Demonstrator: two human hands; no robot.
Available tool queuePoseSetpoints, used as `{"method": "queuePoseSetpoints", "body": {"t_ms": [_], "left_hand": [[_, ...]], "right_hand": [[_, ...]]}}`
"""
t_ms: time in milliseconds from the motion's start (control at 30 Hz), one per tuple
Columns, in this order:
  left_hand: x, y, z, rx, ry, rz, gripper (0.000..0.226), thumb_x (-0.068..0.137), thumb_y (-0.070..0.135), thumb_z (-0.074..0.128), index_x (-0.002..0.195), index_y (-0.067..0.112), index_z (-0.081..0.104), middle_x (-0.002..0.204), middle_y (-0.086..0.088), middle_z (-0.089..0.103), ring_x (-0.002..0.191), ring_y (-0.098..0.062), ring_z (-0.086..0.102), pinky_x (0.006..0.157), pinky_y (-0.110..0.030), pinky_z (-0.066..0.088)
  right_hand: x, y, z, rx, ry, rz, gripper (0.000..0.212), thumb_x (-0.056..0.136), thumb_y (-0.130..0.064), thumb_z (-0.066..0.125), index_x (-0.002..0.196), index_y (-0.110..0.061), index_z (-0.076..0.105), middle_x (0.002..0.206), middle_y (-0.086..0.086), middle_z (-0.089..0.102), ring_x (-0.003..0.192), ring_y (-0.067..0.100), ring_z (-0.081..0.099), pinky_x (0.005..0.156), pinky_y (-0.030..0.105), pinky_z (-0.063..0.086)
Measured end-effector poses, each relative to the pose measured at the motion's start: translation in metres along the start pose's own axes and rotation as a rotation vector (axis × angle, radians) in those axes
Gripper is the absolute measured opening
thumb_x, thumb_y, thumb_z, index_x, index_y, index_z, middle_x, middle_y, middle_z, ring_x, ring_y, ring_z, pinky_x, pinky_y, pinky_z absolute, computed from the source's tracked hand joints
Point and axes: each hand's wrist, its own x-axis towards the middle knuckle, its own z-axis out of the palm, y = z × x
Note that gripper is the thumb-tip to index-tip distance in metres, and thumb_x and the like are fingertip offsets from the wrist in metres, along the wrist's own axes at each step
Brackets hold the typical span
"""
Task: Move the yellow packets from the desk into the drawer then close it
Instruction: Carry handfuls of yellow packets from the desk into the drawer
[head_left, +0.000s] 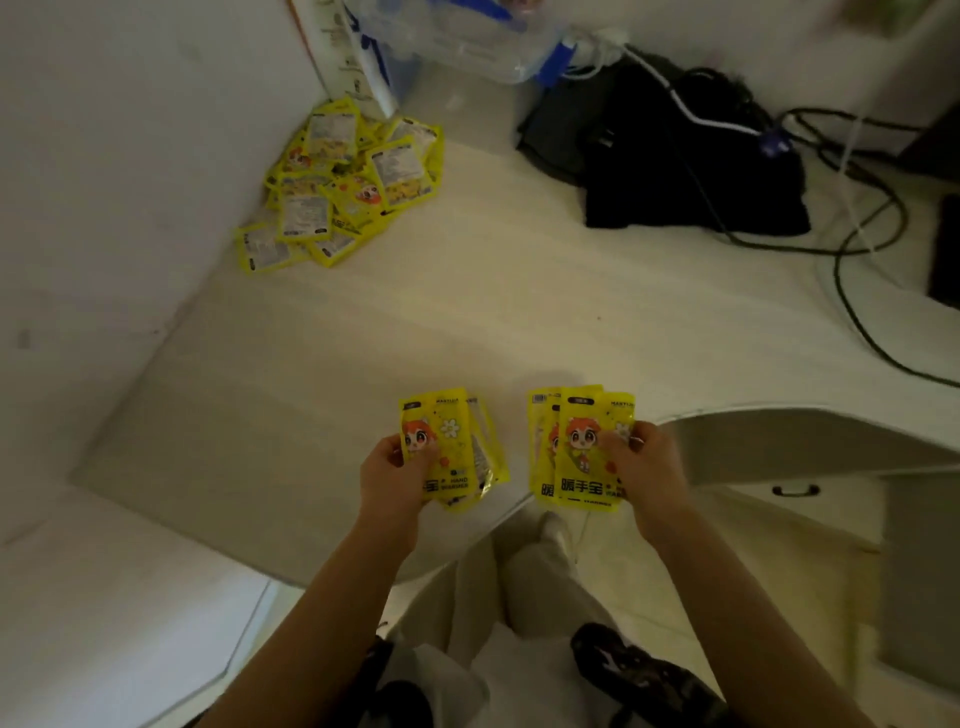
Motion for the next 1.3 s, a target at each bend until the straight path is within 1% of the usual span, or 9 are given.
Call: {"method": "queuePoseSetpoints", "body": {"t_ms": [133, 267, 467, 600, 767, 867, 1033, 1167, 1300], "left_hand": [[-0.016, -0.013, 0.014, 0.082, -0.094, 0.003, 0.011, 0.087, 0.005, 0.066, 0.092, 0.014, 0.062, 0.091, -0.009, 0.068, 0.08, -0.027, 0.067, 0.071, -0.041, 0.056], [-0.036, -0.03, 0.036, 0.177, -0.193, -0.004, 0.013, 0.084, 0.004, 0.068, 0.09, 0.016, 0.065, 0.093, -0.01, 0.07, 0.087, -0.032, 0.068, 0.079, -0.05, 0.056], [-0.077, -0.063, 0.072, 0.319, -0.374, 0.025, 0.013, 0.084, 0.006, 0.069, 0.093, 0.014, 0.067, 0.091, -0.012, 0.071, 0.083, -0.031, 0.067, 0.076, -0.048, 0.054], [-0.114, -0.095, 0.097, 0.394, -0.479, 0.033, 0.013, 0.084, 0.005, 0.068, 0.092, 0.015, 0.068, 0.093, -0.012, 0.071, 0.087, -0.032, 0.067, 0.083, -0.051, 0.053], [-0.176, -0.148, 0.121, 0.438, -0.551, 0.024, 0.024, 0.084, 0.004, 0.067, 0.108, 0.005, 0.063, 0.096, -0.014, 0.07, 0.089, -0.031, 0.066, 0.087, -0.049, 0.053], [-0.216, -0.187, 0.134, 0.472, -0.599, 0.002, 0.021, 0.086, 0.002, 0.065, 0.107, 0.004, 0.062, 0.092, -0.012, 0.069, 0.08, -0.026, 0.066, 0.075, -0.041, 0.056], [-0.277, -0.241, 0.162, 0.527, -0.667, -0.023, 0.012, 0.087, 0.0, 0.063, 0.09, 0.011, 0.061, 0.083, -0.009, 0.068, 0.06, -0.014, 0.068, 0.047, -0.028, 0.053], [-0.318, -0.268, 0.191, 0.574, -0.718, -0.018, 0.018, 0.086, -0.002, 0.063, 0.102, 0.006, 0.061, 0.085, -0.009, 0.068, 0.066, -0.018, 0.067, 0.048, -0.027, 0.055], [-0.341, -0.287, 0.23, 0.619, -0.758, 0.007, 0.015, 0.085, -0.004, 0.063, 0.092, 0.01, 0.062, 0.085, -0.008, 0.068, 0.071, -0.02, 0.065, 0.056, -0.029, 0.055]], "right_hand": [[-0.026, 0.024, -0.031, 0.095, 0.092, 0.014, 0.01, 0.093, -0.011, 0.056, 0.101, -0.006, 0.06, 0.08, 0.004, 0.062, 0.066, 0.015, 0.059, 0.061, 0.031, 0.052], [-0.049, 0.057, -0.064, 0.157, 0.143, 0.05, 0.011, 0.092, -0.011, 0.057, 0.101, -0.005, 0.061, 0.089, 0.009, 0.068, 0.072, 0.021, 0.066, 0.07, 0.039, 0.056], [-0.088, 0.111, -0.116, 0.251, 0.258, 0.104, 0.01, 0.092, -0.013, 0.058, 0.085, -0.021, 0.058, 0.088, 0.006, 0.067, 0.075, 0.02, 0.067, 0.075, 0.042, 0.056], [-0.123, 0.152, -0.157, 0.312, 0.345, 0.111, 0.005, 0.091, -0.013, 0.058, 0.09, -0.018, 0.057, 0.089, 0.007, 0.066, 0.075, 0.019, 0.065, 0.071, 0.037, 0.055], [-0.174, 0.205, -0.209, 0.389, 0.415, 0.128, 0.01, 0.092, -0.014, 0.058, 0.085, -0.021, 0.056, 0.09, 0.008, 0.066, 0.078, 0.021, 0.067, 0.068, 0.036, 0.056], [-0.205, 0.241, -0.242, 0.422, 0.474, 0.17, 0.014, 0.091, -0.017, 0.059, 0.08, -0.023, 0.054, 0.1, 0.017, 0.067, 0.095, 0.034, 0.067, 0.084, 0.049, 0.054], [-0.245, 0.293, -0.293, 0.547, 0.542, 0.233, 0.006, 0.094, -0.014, 0.055, 0.099, -0.013, 0.056, 0.104, 0.013, 0.068, 0.095, 0.03, 0.067, 0.083, 0.043, 0.054], [-0.261, 0.325, -0.328, 0.61, 0.615, 0.274, 0.008, 0.093, -0.012, 0.055, 0.1, -0.009, 0.057, 0.106, 0.018, 0.067, 0.098, 0.034, 0.067, 0.082, 0.044, 0.054], [-0.261, 0.346, -0.363, 0.654, 0.66, 0.305, 0.01, 0.092, -0.013, 0.057, 0.101, -0.009, 0.058, 0.106, 0.016, 0.068, 0.097, 0.032, 0.067, 0.081, 0.043, 0.054]]}}
